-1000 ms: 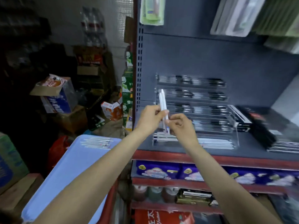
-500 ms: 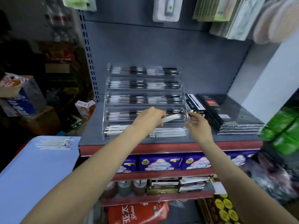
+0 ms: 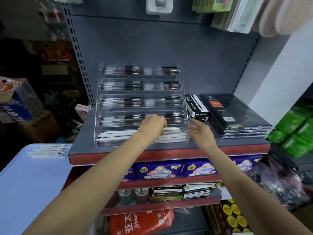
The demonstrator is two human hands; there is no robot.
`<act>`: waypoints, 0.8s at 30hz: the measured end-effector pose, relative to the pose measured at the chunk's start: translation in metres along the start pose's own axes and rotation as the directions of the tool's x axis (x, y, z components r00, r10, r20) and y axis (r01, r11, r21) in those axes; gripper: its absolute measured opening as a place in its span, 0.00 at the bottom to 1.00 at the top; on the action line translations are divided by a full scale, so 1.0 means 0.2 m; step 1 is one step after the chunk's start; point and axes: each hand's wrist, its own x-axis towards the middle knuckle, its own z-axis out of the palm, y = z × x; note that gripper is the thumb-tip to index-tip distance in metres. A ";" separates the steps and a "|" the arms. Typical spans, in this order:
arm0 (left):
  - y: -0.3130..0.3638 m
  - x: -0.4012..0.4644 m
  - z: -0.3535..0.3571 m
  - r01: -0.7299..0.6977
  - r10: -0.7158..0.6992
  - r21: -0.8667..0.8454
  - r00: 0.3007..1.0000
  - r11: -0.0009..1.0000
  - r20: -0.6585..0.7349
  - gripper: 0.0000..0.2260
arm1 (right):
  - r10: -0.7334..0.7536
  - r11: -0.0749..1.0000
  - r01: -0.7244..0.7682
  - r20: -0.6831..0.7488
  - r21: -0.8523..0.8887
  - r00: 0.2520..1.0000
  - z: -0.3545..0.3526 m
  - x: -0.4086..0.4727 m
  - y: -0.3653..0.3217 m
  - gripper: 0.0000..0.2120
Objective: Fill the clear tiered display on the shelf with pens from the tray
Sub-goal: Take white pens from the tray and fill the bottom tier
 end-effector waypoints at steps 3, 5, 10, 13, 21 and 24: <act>0.02 0.00 0.01 -0.017 0.018 0.063 1.000 0.998 -0.010 0.06 | -0.003 1.000 0.003 0.007 0.001 1.000 0.01 0.01 0.00 0.26; 0.02 0.01 0.01 -0.019 0.019 0.053 1.000 0.998 -0.005 0.04 | -0.001 1.000 0.001 0.012 0.006 1.000 0.01 0.02 0.00 0.26; 0.01 0.01 0.03 -0.039 0.039 0.053 0.999 0.998 -0.004 0.04 | 0.004 1.000 -0.004 0.008 0.001 1.000 0.02 0.03 0.01 0.25; 0.03 0.00 0.04 -0.061 0.065 0.103 0.997 0.993 -0.043 0.06 | 0.004 1.000 -0.004 0.008 -0.013 1.000 0.02 0.03 0.01 0.24; 0.03 -0.01 0.03 -0.079 0.075 -0.036 0.992 0.996 -0.105 0.10 | 0.011 1.000 -0.011 0.009 -0.015 1.000 0.01 0.03 0.00 0.24; -0.03 -0.04 0.01 -0.090 0.064 -0.139 0.981 0.986 -0.184 0.12 | 0.015 1.000 -0.015 0.011 -0.014 1.000 0.01 0.02 0.00 0.24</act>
